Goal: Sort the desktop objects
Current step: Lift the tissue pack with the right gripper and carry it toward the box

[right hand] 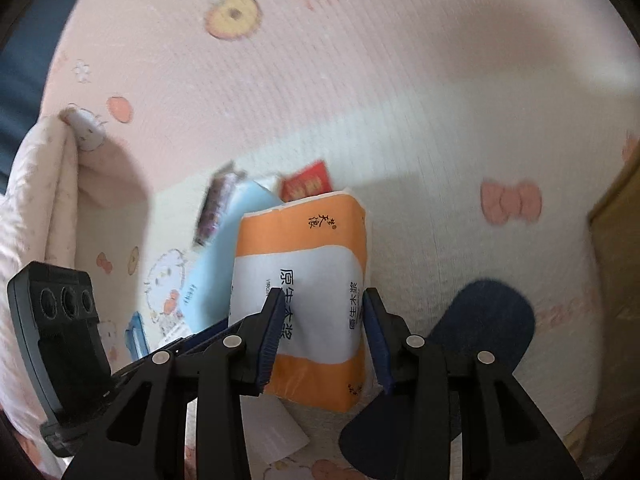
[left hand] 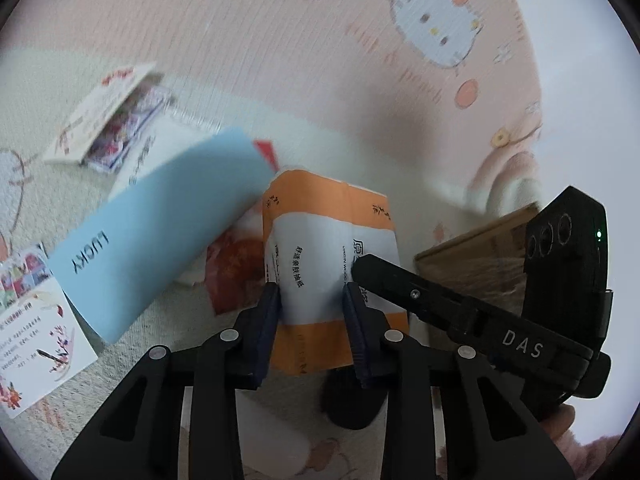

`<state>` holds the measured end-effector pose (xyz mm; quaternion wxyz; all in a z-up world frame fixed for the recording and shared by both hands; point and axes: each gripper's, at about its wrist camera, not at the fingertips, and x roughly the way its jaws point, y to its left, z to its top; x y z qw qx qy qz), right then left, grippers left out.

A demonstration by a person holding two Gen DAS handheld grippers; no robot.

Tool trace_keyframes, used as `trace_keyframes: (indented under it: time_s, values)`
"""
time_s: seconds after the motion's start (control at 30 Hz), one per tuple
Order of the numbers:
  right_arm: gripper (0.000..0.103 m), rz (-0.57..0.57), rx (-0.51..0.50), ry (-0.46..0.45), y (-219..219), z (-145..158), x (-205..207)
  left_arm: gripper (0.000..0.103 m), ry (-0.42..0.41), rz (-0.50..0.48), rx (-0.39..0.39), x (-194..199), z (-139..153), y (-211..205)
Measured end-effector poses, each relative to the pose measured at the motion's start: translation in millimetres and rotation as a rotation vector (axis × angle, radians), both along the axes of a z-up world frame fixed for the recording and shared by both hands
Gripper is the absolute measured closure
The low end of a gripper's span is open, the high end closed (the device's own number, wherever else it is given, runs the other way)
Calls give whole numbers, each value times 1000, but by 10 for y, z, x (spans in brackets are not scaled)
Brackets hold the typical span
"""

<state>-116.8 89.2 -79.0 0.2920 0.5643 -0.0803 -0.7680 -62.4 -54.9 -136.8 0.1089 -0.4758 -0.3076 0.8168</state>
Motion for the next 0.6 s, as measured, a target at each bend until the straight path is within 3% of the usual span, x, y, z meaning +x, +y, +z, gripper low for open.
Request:
trace_keyframes:
  time_s: [0.6]
  values:
    - [66, 28, -85, 240, 334, 1174, 219, 68, 247, -2, 7, 230, 1089, 321]
